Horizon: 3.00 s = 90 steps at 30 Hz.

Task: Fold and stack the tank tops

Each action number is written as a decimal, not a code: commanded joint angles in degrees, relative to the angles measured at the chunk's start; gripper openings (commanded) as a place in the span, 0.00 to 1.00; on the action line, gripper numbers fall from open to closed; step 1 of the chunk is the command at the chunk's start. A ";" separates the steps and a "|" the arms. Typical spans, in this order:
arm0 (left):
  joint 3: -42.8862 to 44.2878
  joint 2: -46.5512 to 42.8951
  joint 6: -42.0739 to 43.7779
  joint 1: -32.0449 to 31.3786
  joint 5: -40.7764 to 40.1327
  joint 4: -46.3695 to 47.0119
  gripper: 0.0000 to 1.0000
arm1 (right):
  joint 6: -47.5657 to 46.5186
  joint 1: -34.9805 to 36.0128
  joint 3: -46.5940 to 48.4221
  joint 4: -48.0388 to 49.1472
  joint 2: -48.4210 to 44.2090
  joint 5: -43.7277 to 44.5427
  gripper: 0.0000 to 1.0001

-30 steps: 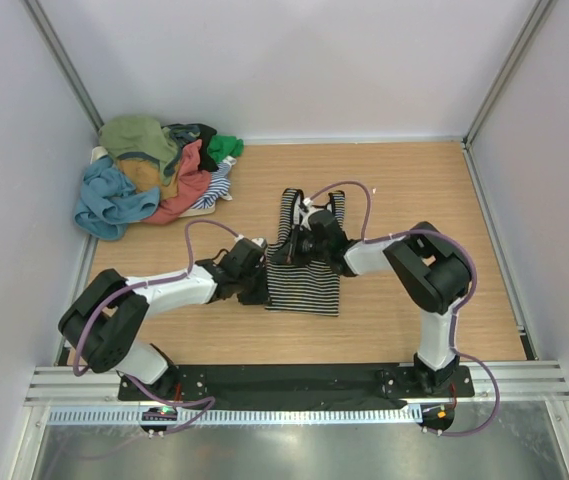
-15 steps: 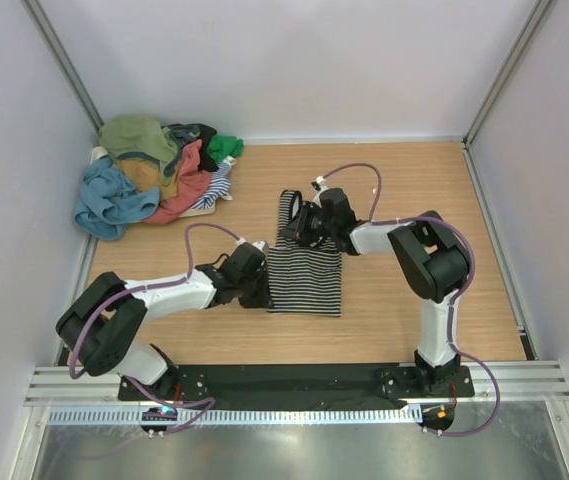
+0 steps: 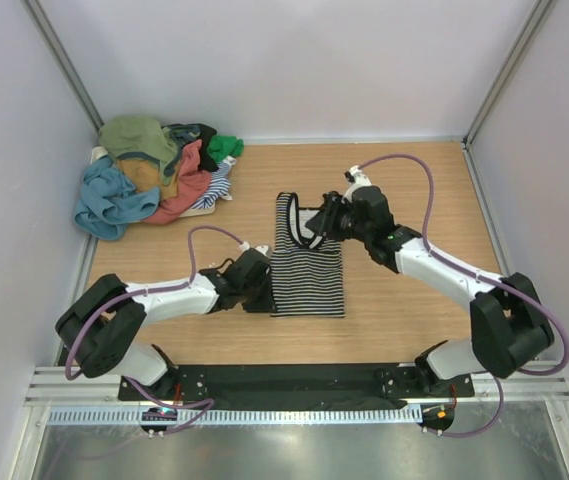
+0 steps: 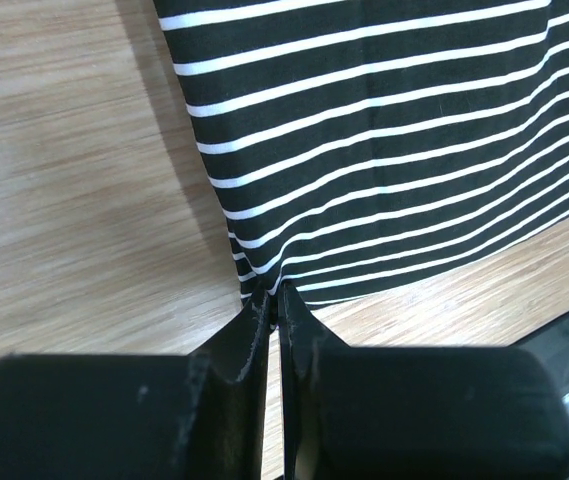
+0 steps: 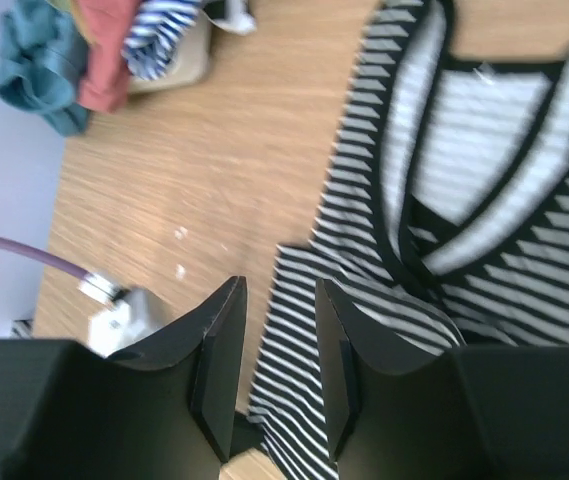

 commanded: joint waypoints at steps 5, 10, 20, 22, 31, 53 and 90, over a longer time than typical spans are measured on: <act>-0.63 -2.27 -1.99 -2.30 -2.47 0.51 0.06 | -2.44 0.26 -10.33 -10.99 -5.70 9.37 0.39; -0.19 -1.31 -2.78 -3.80 -3.52 0.51 0.07 | -3.58 0.26 -10.43 -14.70 -3.51 16.93 0.47; 0.52 -0.42 -2.87 -4.50 -3.96 0.25 0.06 | -6.30 0.17 -5.42 -15.32 3.52 20.46 0.45; 0.52 -0.42 -2.78 -4.50 -3.96 -0.01 0.06 | -6.57 0.25 -3.85 -15.41 5.55 20.98 0.44; 0.17 -0.86 -2.78 -4.76 -3.96 -0.54 0.06 | -6.66 -0.35 1.16 -18.92 10.64 27.05 0.31; -2.20 -7.98 -4.81 -5.82 -7.22 -2.39 0.32 | -0.77 2.71 -11.12 -29.38 -9.29 18.35 0.48; -1.77 -4.72 -5.77 -7.84 -4.93 -0.01 0.00 | 5.21 8.61 -24.14 -29.82 -25.38 5.25 0.01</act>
